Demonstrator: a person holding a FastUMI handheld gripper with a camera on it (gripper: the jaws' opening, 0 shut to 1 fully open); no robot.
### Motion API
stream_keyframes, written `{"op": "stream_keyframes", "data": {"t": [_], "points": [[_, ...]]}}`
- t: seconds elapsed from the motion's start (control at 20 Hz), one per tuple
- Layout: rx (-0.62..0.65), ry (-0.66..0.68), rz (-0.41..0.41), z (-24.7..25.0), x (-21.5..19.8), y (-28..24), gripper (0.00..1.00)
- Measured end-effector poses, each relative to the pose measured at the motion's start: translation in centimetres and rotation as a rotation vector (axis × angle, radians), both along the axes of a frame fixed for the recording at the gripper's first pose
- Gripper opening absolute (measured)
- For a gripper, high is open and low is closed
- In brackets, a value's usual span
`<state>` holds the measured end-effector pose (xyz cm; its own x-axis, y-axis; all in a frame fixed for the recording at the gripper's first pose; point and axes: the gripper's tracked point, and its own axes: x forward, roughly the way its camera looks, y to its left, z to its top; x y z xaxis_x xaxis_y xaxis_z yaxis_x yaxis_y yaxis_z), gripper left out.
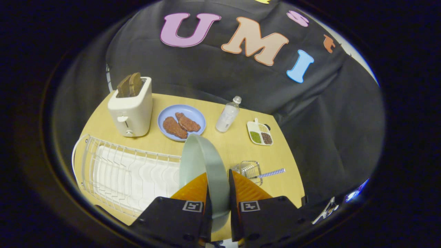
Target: Take the plate from the dish rack, then take the spoon from the basket and place it into the plate.
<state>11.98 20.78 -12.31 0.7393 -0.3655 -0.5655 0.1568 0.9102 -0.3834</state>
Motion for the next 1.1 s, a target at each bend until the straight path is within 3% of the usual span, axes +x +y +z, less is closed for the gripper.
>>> {"op": "stream_keyframes", "data": {"t": [0.3, 0.55, 0.7, 1.1], "points": [[0.137, -0.082, -0.054, 3.5, -1.8, -4.0, 0.25], [0.249, -0.124, -0.128, 5.1, -5.5, -10.7, 0.25], [0.304, -0.107, -0.178, 3.7, -8.1, -15.0, 0.25], [0.548, 0.005, -0.12, -5.7, -11.9, -19.0, 0.26]]}}
